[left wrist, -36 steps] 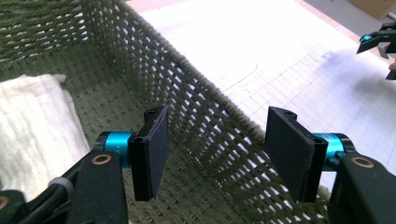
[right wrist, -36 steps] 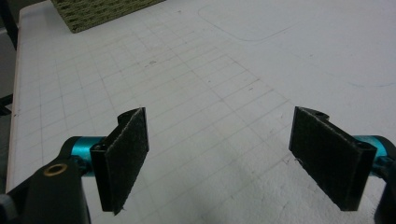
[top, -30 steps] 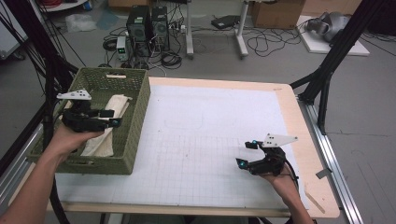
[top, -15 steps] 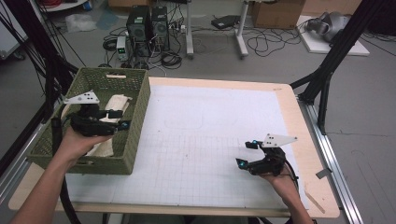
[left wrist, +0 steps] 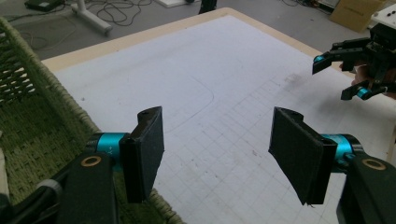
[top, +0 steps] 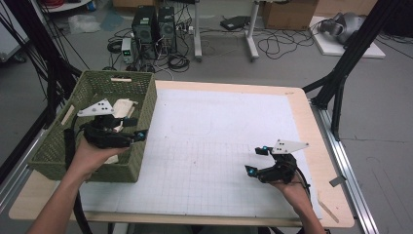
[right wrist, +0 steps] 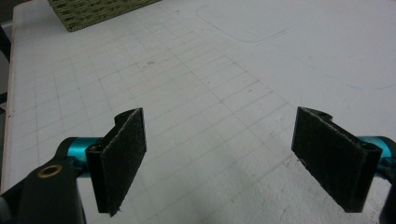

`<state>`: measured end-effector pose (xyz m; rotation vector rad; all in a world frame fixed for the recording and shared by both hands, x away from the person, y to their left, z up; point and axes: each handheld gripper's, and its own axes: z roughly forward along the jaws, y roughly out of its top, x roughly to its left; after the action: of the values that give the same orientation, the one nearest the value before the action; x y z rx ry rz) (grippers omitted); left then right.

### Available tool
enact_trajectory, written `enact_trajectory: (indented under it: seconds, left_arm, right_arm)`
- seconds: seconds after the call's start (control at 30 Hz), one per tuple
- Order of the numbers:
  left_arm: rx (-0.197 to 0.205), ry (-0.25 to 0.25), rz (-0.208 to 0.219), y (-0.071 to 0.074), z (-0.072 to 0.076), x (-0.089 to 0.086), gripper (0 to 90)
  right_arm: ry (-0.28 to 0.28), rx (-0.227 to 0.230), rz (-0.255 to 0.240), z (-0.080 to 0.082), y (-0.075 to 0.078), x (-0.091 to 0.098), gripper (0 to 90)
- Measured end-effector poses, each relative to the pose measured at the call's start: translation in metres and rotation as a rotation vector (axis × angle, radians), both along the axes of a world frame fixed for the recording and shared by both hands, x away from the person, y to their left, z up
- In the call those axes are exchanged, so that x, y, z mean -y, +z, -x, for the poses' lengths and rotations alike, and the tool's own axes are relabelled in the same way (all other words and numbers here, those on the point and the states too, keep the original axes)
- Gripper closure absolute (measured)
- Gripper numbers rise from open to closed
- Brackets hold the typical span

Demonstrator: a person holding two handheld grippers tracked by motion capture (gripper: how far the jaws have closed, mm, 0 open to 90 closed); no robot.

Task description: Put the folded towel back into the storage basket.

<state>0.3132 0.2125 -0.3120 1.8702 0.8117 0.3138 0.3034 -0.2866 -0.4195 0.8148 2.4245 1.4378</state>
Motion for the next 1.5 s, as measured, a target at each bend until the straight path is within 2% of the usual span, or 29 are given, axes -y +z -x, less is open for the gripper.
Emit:
enact_trajectory:
  seconds: [0.4, 0.47, 0.8, 1.1, 1.3, 1.5]
  left_arm:
    - [0.041, 0.000, -0.014, -0.005, 0.012, 0.034, 35.4]
    - [0.042, -0.005, -0.003, -0.007, 0.013, 0.039, 35.3]
    - [0.061, -0.006, -0.002, -0.014, 0.025, 0.061, 33.0]
    - [0.066, -0.036, -0.021, -0.026, 0.032, 0.080, 31.3]
    - [0.075, -0.045, -0.018, -0.033, 0.035, 0.090, 31.3]
    - [0.063, -0.054, -0.010, -0.045, 0.036, 0.099, 30.9]
  right_arm:
    - [-0.001, 0.001, -0.002, 0.001, 0.001, 0.000, 17.2]
    - [-0.001, 0.001, -0.001, 0.001, 0.000, 0.000, 17.2]
    - [-0.001, 0.003, 0.004, 0.002, 0.001, -0.002, 17.1]
    - [0.004, 0.006, 0.007, 0.001, 0.000, -0.003, 16.9]
    - [0.004, 0.001, 0.010, 0.002, 0.001, -0.004, 16.9]
    - [0.006, 0.000, 0.008, 0.002, 0.001, -0.004, 16.9]
